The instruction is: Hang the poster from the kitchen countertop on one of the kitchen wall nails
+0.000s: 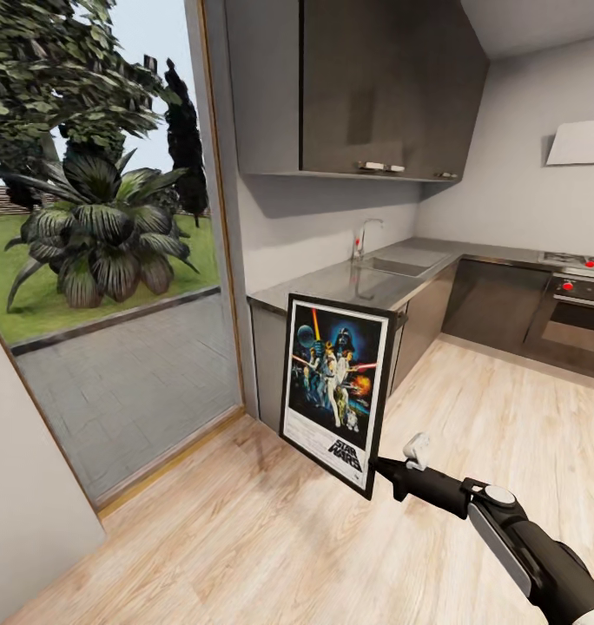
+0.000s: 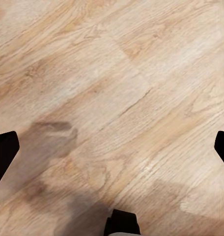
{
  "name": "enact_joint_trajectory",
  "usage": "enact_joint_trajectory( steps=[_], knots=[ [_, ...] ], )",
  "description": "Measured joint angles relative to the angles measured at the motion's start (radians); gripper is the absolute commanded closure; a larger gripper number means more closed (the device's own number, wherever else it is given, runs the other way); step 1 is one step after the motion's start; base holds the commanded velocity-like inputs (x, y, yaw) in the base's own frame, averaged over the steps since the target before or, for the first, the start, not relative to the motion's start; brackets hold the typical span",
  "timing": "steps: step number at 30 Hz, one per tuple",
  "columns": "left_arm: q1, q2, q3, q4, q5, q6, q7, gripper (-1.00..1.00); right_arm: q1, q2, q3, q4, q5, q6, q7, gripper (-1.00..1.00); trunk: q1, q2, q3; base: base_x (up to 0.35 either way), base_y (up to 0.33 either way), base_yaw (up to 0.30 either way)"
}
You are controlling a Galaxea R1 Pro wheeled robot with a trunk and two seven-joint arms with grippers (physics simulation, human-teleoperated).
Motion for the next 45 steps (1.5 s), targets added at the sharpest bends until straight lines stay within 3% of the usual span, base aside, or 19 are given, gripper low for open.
enact_joint_trajectory(
  steps=[3, 21, 25, 33, 37, 45],
  knots=[
    [0.000, 0.000, -0.001, 0.000, 0.000, 0.000, -0.002, -1.00, 0.000, 0.000, -0.001, 0.000, 0.000, 0.001, 0.001, 1.00, 0.000, 0.000, 0.000, 0.000, 0.000, 0.000],
    [0.000, 0.000, -0.010, -0.002, -0.001, 0.002, -0.003, -1.00, 0.000, 0.006, 0.003, 0.003, 0.000, -0.008, -0.001, 1.00, -0.069, 0.126, 0.056, 0.000, 0.000, 0.000],
    [0.000, -0.002, -0.013, -0.051, 0.000, 0.010, -0.004, -1.00, 0.000, 0.006, 0.003, 0.004, 0.000, -0.008, -0.002, 1.00, -0.084, 0.154, 0.069, 0.000, 0.000, 0.000],
    [0.000, 0.002, -0.014, -0.136, -0.002, 0.020, -0.092, -1.00, 0.000, 0.007, 0.003, 0.003, 0.000, -0.007, -0.063, 1.00, -0.115, 0.210, 0.094, 0.000, 0.000, 0.000],
    [0.000, 0.003, -0.012, -0.136, -0.002, 0.022, -0.116, -1.00, 0.000, 0.006, 0.003, 0.003, 0.000, -0.006, -0.100, 1.00, -0.130, 0.238, 0.107, 0.000, 0.000, 0.000],
    [0.000, 0.004, -0.011, -0.087, -0.003, 0.020, -0.119, -1.00, 0.000, 0.006, 0.005, 0.000, 0.000, -0.006, -0.105, 1.00, -0.161, 0.294, 0.132, 0.000, 0.000, 0.000]
  ],
)
